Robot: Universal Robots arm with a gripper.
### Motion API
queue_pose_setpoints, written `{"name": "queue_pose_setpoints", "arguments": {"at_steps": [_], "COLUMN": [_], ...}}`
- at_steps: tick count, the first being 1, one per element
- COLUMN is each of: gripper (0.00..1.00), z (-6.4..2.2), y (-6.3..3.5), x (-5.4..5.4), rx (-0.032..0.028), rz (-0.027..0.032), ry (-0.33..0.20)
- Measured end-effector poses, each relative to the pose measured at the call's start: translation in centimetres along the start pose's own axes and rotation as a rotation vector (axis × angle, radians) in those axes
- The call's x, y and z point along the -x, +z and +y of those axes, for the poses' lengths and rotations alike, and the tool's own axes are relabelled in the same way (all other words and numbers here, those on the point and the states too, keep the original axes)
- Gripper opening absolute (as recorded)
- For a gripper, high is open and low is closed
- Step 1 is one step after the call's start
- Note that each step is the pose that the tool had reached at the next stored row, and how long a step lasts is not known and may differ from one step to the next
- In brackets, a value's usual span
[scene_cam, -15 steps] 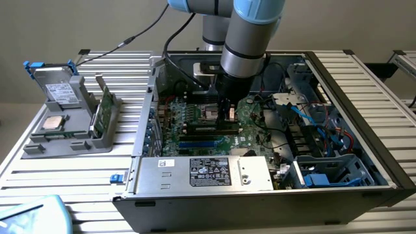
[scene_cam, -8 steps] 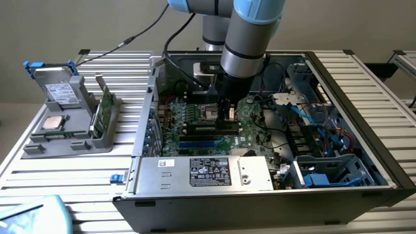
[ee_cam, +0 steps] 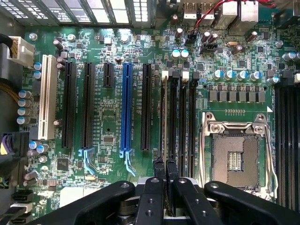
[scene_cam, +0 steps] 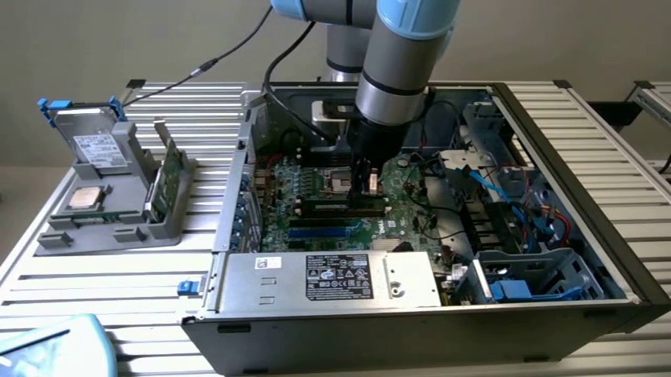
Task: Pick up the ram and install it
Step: 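Insert the ram into the slot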
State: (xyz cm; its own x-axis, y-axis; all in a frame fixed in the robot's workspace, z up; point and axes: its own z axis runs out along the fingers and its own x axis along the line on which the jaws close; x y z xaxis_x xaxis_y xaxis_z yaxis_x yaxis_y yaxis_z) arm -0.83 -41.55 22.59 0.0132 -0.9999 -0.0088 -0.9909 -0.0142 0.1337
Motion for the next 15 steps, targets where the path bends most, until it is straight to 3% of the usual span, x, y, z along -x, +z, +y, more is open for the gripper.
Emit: {"name": "queue_pose_setpoints", "arguments": {"at_steps": [6, 15], "gripper": [0.13, 0.13], "z": [-0.03, -0.03], "y": [0.22, 0.24], "x": [0.06, 0.07], "rx": [0.0001, 0.0], "rz": [0.0048, 0.0047], "ry": [0.001, 0.001]}}
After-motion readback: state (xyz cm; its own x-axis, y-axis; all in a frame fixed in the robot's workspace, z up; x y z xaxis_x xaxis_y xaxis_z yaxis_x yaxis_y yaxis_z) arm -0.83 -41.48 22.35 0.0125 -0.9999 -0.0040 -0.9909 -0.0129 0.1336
